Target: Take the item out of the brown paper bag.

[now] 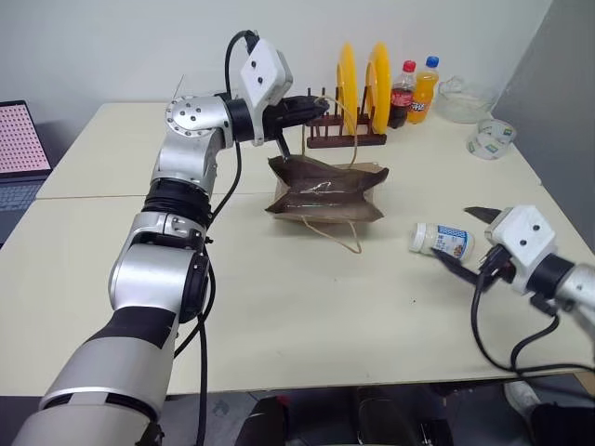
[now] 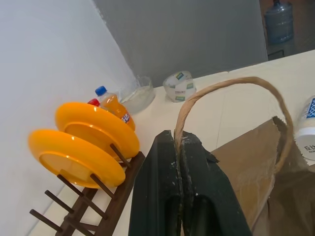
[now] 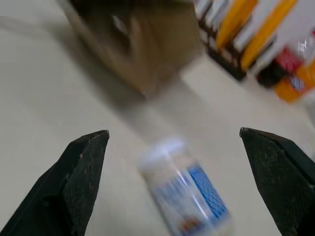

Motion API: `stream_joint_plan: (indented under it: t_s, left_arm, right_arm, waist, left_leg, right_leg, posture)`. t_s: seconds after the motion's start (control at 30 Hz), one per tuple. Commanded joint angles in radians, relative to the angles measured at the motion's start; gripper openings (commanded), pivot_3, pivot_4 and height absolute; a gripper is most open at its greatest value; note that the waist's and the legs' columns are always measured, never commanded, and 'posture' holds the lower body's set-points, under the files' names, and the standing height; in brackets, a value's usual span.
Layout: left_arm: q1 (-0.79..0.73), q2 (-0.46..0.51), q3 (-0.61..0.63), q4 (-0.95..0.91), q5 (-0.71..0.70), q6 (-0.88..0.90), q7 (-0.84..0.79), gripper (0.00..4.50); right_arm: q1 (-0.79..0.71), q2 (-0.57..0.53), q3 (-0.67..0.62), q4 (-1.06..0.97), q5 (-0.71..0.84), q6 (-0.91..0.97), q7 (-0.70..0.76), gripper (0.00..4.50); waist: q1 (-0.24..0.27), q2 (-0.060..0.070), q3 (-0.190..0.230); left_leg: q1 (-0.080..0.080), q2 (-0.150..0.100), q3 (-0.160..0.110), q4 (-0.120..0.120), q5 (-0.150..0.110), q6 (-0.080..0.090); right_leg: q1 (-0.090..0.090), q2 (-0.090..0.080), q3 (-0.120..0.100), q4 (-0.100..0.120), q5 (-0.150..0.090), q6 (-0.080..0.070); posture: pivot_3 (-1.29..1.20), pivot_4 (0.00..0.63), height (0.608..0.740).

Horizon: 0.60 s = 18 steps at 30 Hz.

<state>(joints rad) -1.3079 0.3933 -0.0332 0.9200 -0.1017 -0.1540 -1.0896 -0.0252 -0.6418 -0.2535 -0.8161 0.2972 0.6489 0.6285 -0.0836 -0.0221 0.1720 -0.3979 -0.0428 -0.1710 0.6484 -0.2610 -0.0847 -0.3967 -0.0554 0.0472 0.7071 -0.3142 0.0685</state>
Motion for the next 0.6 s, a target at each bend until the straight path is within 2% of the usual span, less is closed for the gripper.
stream_joint_plan:
  t_s: [0.03,0.07,0.17,0.37,0.5,0.6]
  left_arm:
    - [-0.033,0.000,0.006,0.023,0.011,0.017,0.030,0.00]
    - [-0.039,-0.001,0.009,0.035,0.015,0.024,0.041,0.00]
    - [-0.053,0.006,0.002,0.066,0.033,0.013,0.045,0.62]
    - [-0.071,0.029,0.013,0.109,0.054,-0.010,0.061,2.45]
    - [-0.046,0.078,0.023,0.115,0.077,-0.023,0.133,3.64]
    - [-0.019,0.103,0.022,0.107,0.082,-0.017,0.152,3.64]
  right_arm:
    - [-0.020,0.121,0.121,-0.096,-0.032,-0.008,-0.159,4.48]
    - [-0.027,0.151,0.151,-0.094,-0.051,-0.011,-0.192,4.48]
    - [-0.053,0.186,0.220,-0.072,-0.114,-0.032,-0.252,4.50]
    - [-0.070,0.216,0.260,-0.038,-0.142,-0.070,-0.280,4.50]
    - [-0.043,0.208,0.253,-0.007,-0.149,-0.117,-0.269,4.50]
    - [-0.047,0.208,0.241,0.023,-0.150,-0.154,-0.265,4.50]
  waist:
    - [-0.001,0.000,0.000]
    - [-0.001,0.000,0.000]
    - [0.000,0.000,0.000]
    - [0.000,0.000,0.000]
    - [-0.002,0.000,0.000]
    - [-0.004,0.000,0.000]
  left_leg:
    - [0.000,0.000,0.000,0.001,0.000,0.000]
    - [0.001,-0.001,0.000,0.001,0.000,0.001]
    - [0.002,-0.001,-0.001,0.002,0.000,0.001]
    - [0.001,-0.001,-0.002,0.000,0.001,-0.002]
    - [0.002,-0.001,-0.002,0.000,0.001,-0.002]
    - [0.003,-0.001,-0.001,0.000,0.000,0.000]
  right_leg:
    - [0.001,0.000,0.000,0.000,0.000,0.000]
    - [0.001,0.000,0.000,0.001,0.000,0.000]
    - [0.002,0.000,0.000,0.001,0.000,0.000]
    - [0.001,0.000,-0.001,0.000,0.000,0.000]
    - [0.001,0.000,-0.001,0.000,0.000,0.000]
    - [0.001,0.000,-0.001,0.001,0.000,0.000]
  posture:
    - [0.00,0.150,0.740]
    - [0.00,0.150,0.740]
    - [0.00,0.150,0.740]
    - [0.00,0.150,0.740]
    - [0.00,0.150,0.740]
    - [0.00,0.150,0.740]
